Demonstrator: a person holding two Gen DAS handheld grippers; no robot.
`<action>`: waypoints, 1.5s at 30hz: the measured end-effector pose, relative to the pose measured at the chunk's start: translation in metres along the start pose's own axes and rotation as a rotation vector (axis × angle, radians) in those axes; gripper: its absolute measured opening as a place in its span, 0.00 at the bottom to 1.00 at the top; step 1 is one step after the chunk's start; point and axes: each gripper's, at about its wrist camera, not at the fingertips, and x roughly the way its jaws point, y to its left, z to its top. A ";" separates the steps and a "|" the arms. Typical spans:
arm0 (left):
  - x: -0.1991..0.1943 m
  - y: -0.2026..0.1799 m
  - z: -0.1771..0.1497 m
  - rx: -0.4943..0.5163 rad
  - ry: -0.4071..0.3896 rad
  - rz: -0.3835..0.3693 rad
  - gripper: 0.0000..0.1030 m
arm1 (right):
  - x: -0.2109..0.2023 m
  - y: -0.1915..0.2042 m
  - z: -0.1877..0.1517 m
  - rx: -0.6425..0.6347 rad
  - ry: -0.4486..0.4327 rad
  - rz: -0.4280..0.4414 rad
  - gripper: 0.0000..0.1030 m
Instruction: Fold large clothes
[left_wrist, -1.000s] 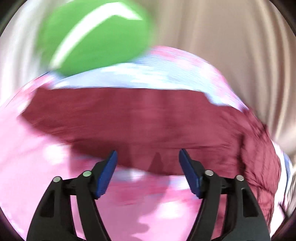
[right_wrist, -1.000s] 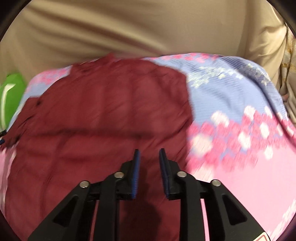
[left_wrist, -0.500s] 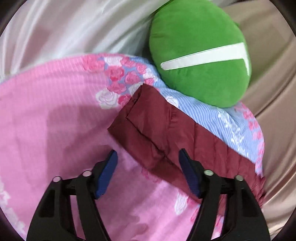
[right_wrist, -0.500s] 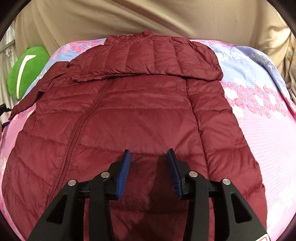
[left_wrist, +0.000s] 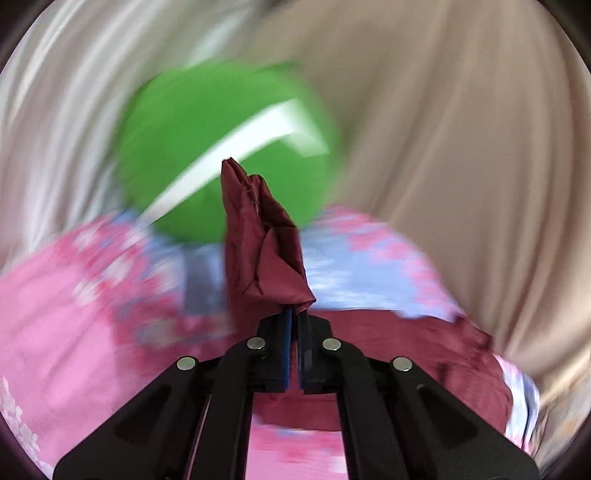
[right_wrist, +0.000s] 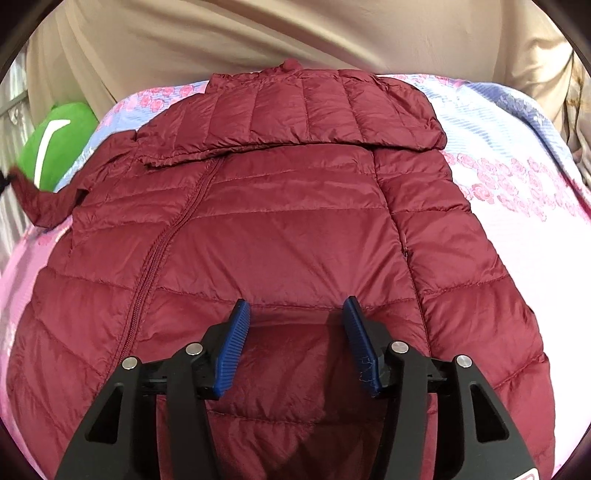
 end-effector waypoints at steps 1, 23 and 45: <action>-0.004 -0.030 0.001 0.051 -0.015 -0.031 0.00 | 0.000 -0.001 0.000 0.006 -0.002 0.005 0.50; 0.127 -0.407 -0.307 0.527 0.486 -0.363 0.57 | -0.014 -0.027 -0.002 0.126 0.005 0.097 0.56; 0.108 -0.143 -0.186 -0.015 0.418 -0.167 0.85 | 0.096 -0.068 0.153 0.140 0.143 0.078 0.16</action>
